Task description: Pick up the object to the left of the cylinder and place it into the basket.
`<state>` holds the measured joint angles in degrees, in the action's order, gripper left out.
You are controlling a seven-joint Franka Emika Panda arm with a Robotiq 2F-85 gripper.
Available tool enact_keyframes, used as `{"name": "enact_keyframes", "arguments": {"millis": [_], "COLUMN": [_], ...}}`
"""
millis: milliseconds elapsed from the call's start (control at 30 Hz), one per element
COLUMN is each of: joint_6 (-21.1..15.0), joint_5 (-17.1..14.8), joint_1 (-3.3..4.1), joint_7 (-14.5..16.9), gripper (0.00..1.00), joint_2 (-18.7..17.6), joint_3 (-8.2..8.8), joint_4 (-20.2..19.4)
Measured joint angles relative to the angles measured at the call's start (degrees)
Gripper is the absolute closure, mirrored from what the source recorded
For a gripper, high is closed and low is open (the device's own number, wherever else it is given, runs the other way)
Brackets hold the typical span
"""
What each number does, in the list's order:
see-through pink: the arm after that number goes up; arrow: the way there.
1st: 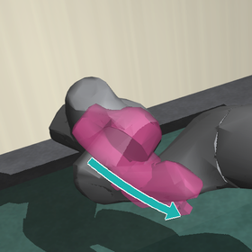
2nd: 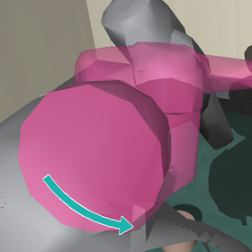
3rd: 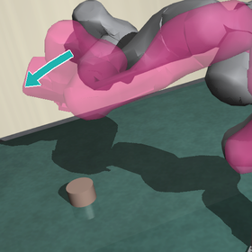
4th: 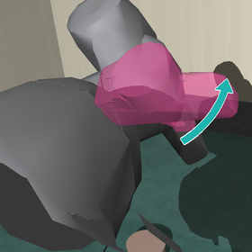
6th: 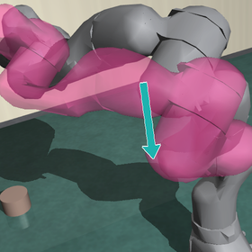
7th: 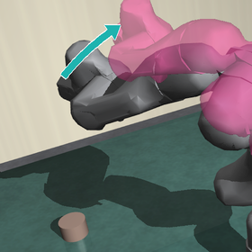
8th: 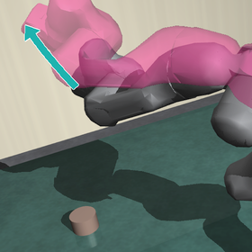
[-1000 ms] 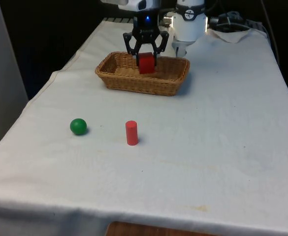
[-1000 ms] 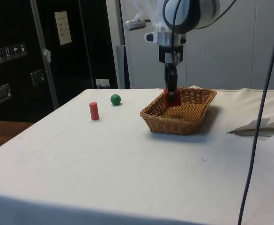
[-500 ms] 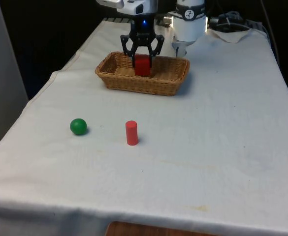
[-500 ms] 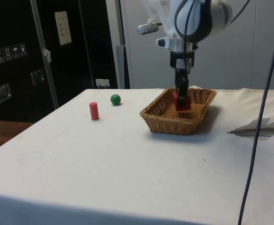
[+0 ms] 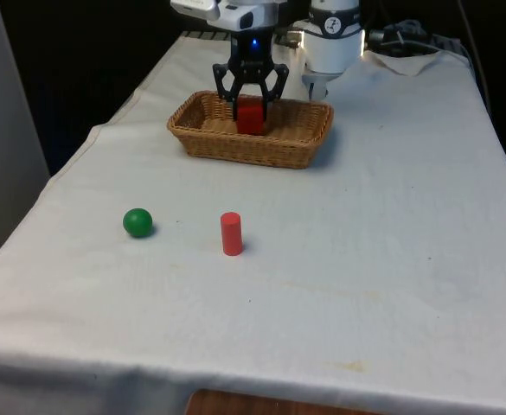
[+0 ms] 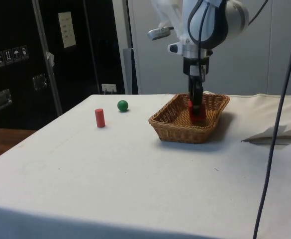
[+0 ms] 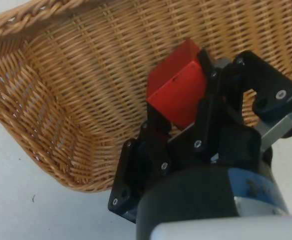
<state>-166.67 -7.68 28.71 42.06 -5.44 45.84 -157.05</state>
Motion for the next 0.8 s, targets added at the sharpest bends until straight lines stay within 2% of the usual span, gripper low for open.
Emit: {"name": "enact_keyframes", "arguments": {"millis": [367,400,433,500,533,567,600,733,767,800], "joint_6": [0.06,0.06,0.06,0.06,0.06,0.06,0.06,0.06,0.06,0.06], "joint_5": [-0.34,-0.34,-0.34,-0.34,-0.34,-0.34,-0.34,-0.34,-0.34,-0.34], "joint_1": [0.06,0.06,0.06,0.06,0.06,0.06,0.06,0.06,0.06,0.06], "joint_7": [-0.17,-0.17,-0.17,-0.17,-0.17,-0.17,-0.17,-0.11,-0.11,-0.11], "gripper": [1.0,0.97,0.92,0.74,0.74,0.64,0.45,0.06,0.01,0.01], "joint_2": [-0.92,-0.92,-0.92,-0.92,-0.92,-0.92,-0.92,-0.92,-0.92,-0.92], "joint_3": [-0.34,-0.34,-0.34,-0.34,-0.34,-0.34,-0.34,-0.34,-0.34,-0.34], "joint_4": [-0.17,-0.17,-0.17,-0.17,-0.17,-0.17,-0.17,-0.17,-0.17,-0.17]}}
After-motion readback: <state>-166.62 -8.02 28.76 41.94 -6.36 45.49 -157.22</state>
